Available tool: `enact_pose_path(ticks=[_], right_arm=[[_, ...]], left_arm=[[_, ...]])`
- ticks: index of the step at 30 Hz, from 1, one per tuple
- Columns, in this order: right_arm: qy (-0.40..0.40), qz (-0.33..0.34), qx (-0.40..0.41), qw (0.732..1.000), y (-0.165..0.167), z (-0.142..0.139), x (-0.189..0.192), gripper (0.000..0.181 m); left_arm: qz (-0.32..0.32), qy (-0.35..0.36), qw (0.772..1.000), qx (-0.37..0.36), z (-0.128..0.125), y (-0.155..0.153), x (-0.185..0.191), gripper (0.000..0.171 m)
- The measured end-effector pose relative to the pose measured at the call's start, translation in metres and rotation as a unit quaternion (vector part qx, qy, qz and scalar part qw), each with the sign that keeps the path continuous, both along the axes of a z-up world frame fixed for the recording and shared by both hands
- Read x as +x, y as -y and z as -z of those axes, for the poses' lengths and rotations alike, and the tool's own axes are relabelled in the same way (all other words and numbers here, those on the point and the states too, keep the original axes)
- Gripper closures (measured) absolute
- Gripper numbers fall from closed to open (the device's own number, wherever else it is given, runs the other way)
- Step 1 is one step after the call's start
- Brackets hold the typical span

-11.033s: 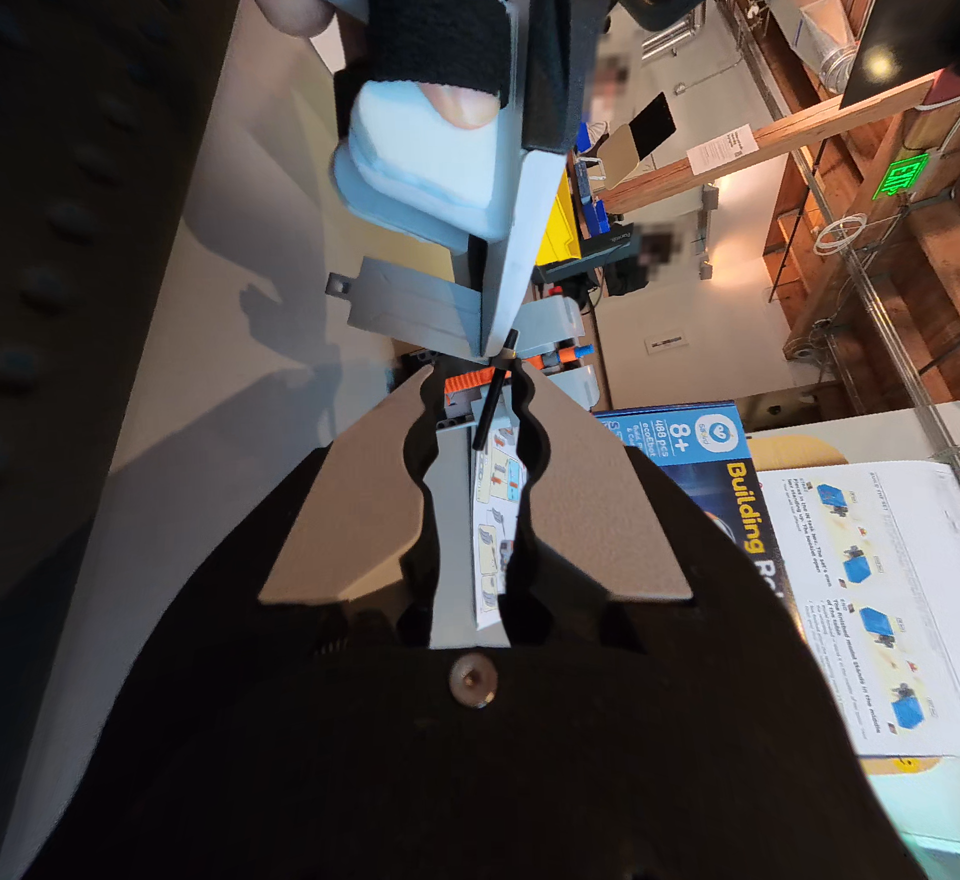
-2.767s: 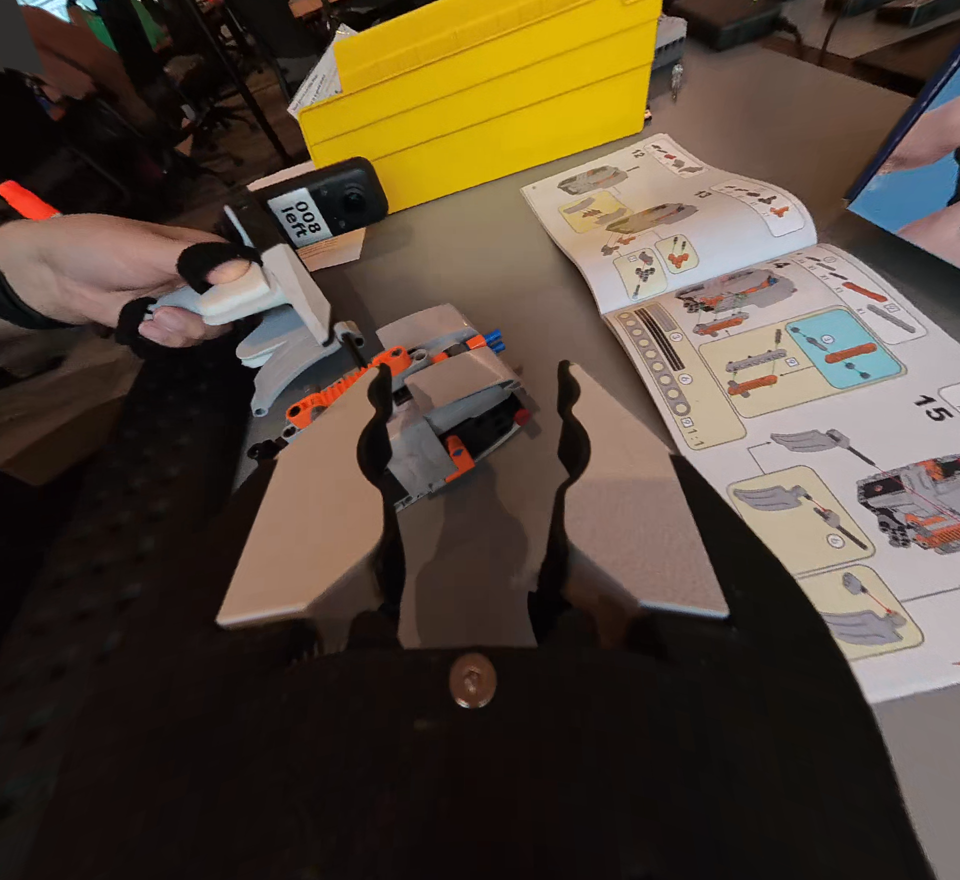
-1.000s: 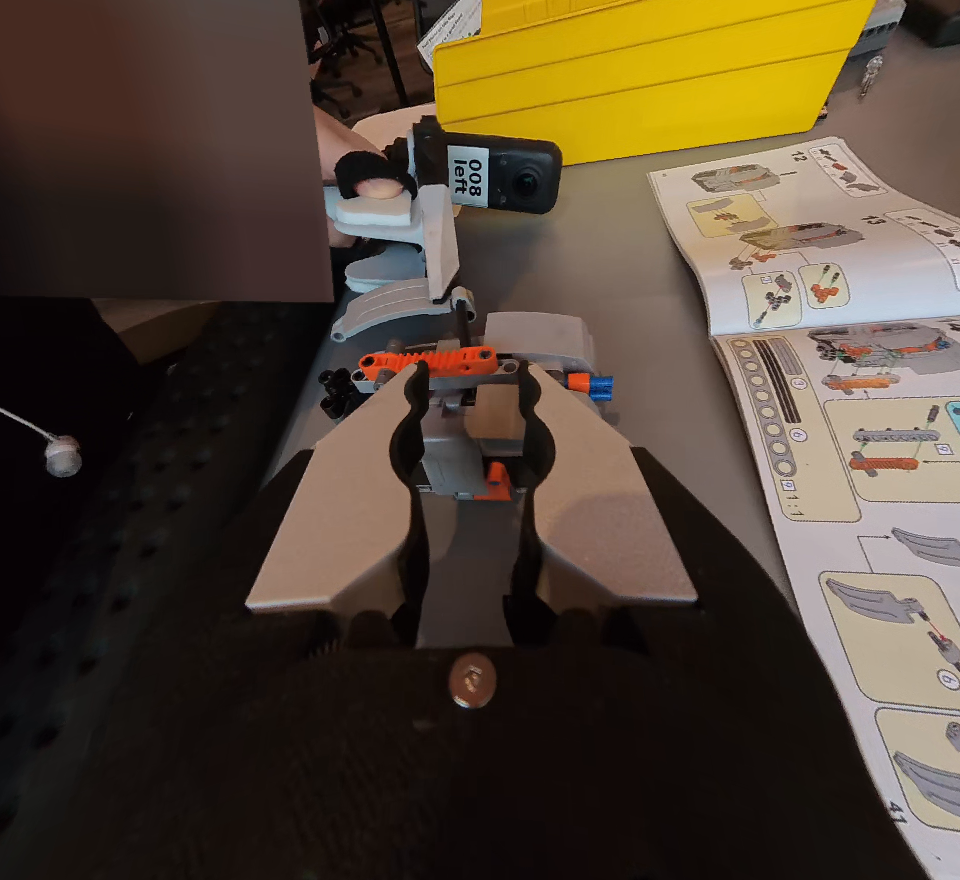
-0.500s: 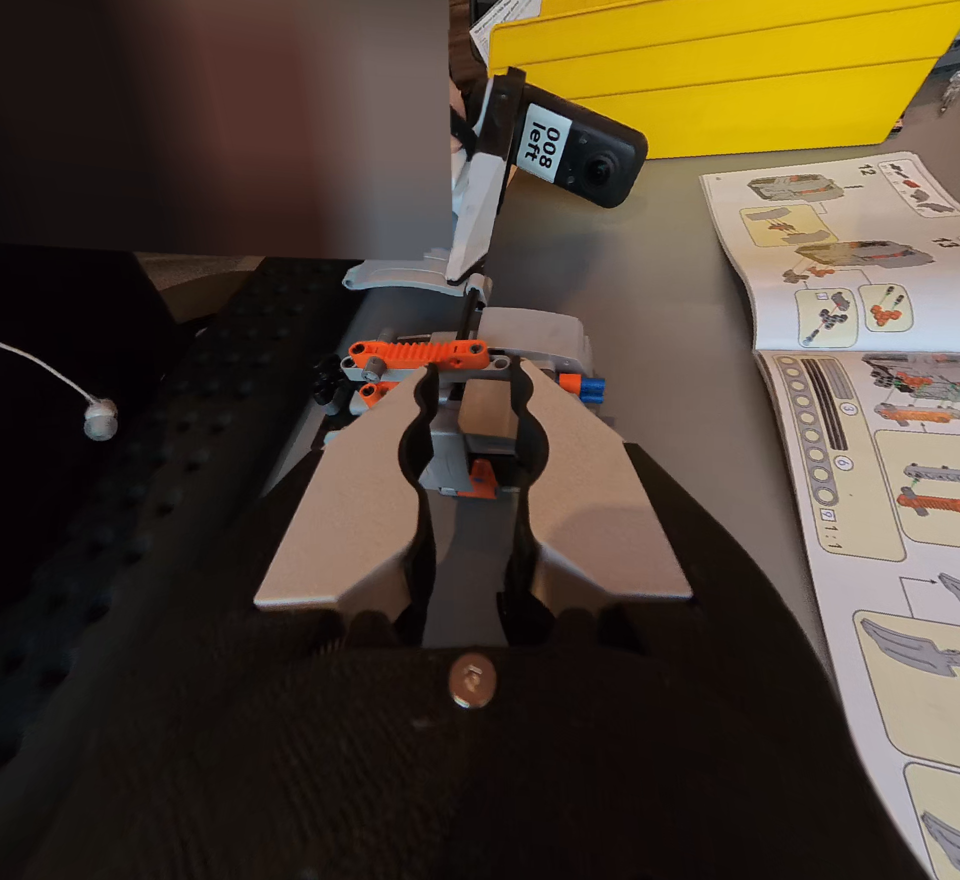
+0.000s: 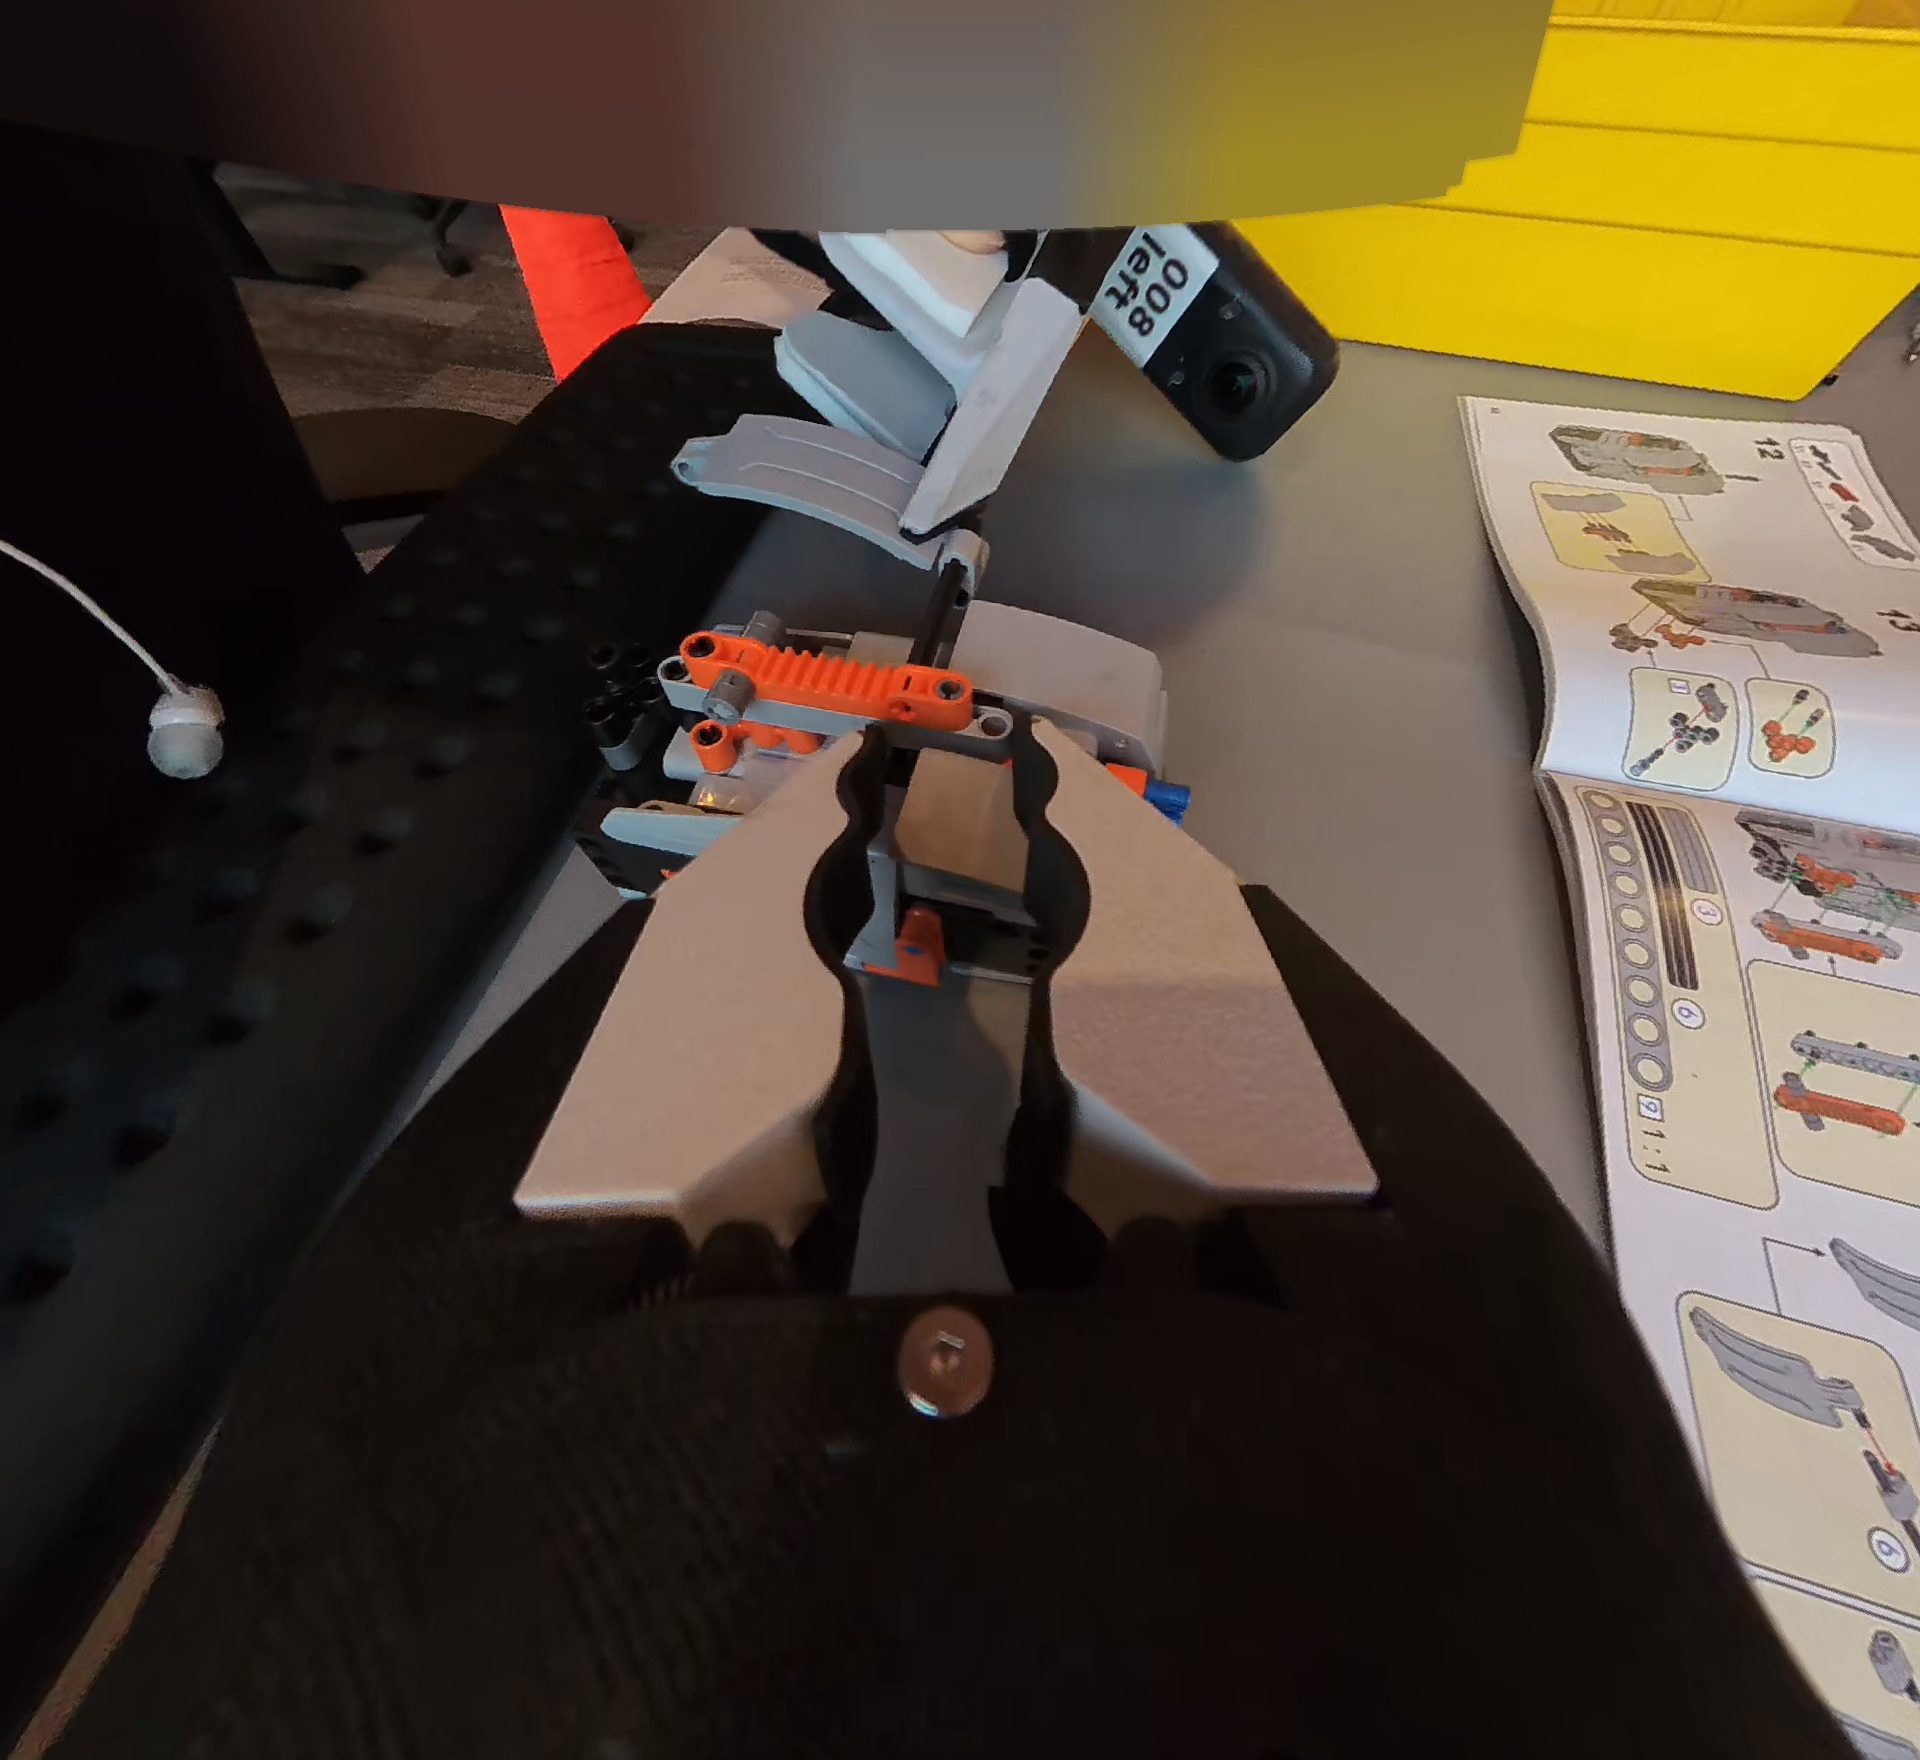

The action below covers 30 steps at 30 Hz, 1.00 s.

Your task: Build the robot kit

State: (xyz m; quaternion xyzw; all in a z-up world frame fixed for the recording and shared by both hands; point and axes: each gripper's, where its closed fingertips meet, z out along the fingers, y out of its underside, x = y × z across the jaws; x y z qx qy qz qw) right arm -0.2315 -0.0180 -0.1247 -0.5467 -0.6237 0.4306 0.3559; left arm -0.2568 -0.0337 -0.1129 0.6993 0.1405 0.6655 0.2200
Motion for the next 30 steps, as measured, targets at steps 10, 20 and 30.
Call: enact_pose_path(ticks=[10, 20, 30], right_arm=[[-0.007, -0.013, -0.004, 1.000, 0.0037, 0.0005, 0.0000, 0.160], [-0.002, -0.006, 0.007, 1.000, 0.0050, 0.0008, 0.0002, 0.160], [0.002, -0.016, 0.014, 1.000, 0.0056, 0.0006, 0.0000, 0.161]], left_arm=[[0.010, -0.015, 0.998, 0.064, 0.0023, 0.0044, 0.0005, 0.171], [-0.013, 0.004, 0.999, 0.048, 0.0053, 0.0057, 0.0016, 0.170], [0.014, 0.015, 0.999, 0.035, 0.0052, 0.0034, 0.0018, 0.171]])
